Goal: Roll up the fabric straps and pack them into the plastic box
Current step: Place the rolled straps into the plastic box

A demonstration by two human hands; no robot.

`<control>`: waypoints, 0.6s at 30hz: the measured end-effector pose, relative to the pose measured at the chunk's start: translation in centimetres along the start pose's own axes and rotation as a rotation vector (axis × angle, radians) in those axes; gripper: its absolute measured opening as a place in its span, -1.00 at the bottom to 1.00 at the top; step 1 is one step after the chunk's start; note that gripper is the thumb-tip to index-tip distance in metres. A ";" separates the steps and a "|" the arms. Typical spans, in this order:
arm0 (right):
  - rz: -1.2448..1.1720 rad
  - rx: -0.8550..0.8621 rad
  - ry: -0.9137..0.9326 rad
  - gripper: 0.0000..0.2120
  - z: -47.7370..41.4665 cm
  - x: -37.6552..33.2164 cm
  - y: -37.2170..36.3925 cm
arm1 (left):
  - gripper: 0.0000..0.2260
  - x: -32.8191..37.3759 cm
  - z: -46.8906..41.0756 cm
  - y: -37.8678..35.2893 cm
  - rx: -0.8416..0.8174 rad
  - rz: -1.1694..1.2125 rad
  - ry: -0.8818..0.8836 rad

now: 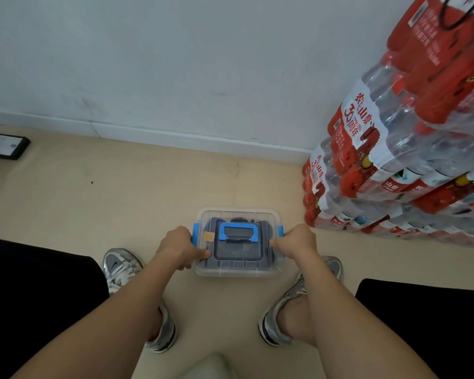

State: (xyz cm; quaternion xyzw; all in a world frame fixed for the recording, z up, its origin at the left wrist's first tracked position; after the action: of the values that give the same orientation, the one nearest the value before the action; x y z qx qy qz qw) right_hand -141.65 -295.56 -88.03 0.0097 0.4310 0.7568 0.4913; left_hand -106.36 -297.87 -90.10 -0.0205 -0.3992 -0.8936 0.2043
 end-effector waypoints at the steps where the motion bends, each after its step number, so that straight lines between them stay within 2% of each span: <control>1: 0.018 0.028 0.012 -0.59 0.2 -0.1 0.2 | -0.53 0.3 0.2 0.2 0.022 -0.024 -0.015; 4: 0.076 0.042 0.053 -0.64 1.0 -0.9 0.3 | -0.58 0.6 1.0 0.0 0.008 0.008 -0.027; 6: 0.091 -0.068 0.020 -0.56 1.5 -0.8 -0.6 | -0.63 0.4 1.6 -1.1 -0.099 0.153 -0.010; 8: -0.029 -0.249 -0.095 -0.47 2.4 0.2 -2.4 | -0.63 0.3 2.2 -1.8 -0.184 0.293 0.011; 11: -0.194 -0.386 -0.185 -0.52 3.1 0.9 -4.1 | -0.63 0.6 2.1 -1.9 -0.206 0.421 0.002; 14: -0.355 -0.399 -0.104 -0.52 1.6 -0.2 -4.6 | -0.56 0.9 0.7 -1.0 -0.179 0.635 -0.012; 18: -0.525 -0.326 -0.004 -0.40 -1.2 -3.4 -4.2 | -0.39 1.0 -2.7 2.1 -0.010 0.852 -0.007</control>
State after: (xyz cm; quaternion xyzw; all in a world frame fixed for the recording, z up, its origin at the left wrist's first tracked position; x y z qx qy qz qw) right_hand -137.36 -298.33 -90.16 -0.1795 0.2909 0.6631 0.6660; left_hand -106.13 -301.47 -90.24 -0.1877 -0.3512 -0.7312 0.5539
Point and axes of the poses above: each hand's wrist, its own z-axis away from the middle knuckle, its own y-axis out of the back of the hand, x = y × z, the point moved 10 cm from there along -z, towards the middle knuckle, and after that the axes turned 6 degrees about -z, right-handed, at the moved point
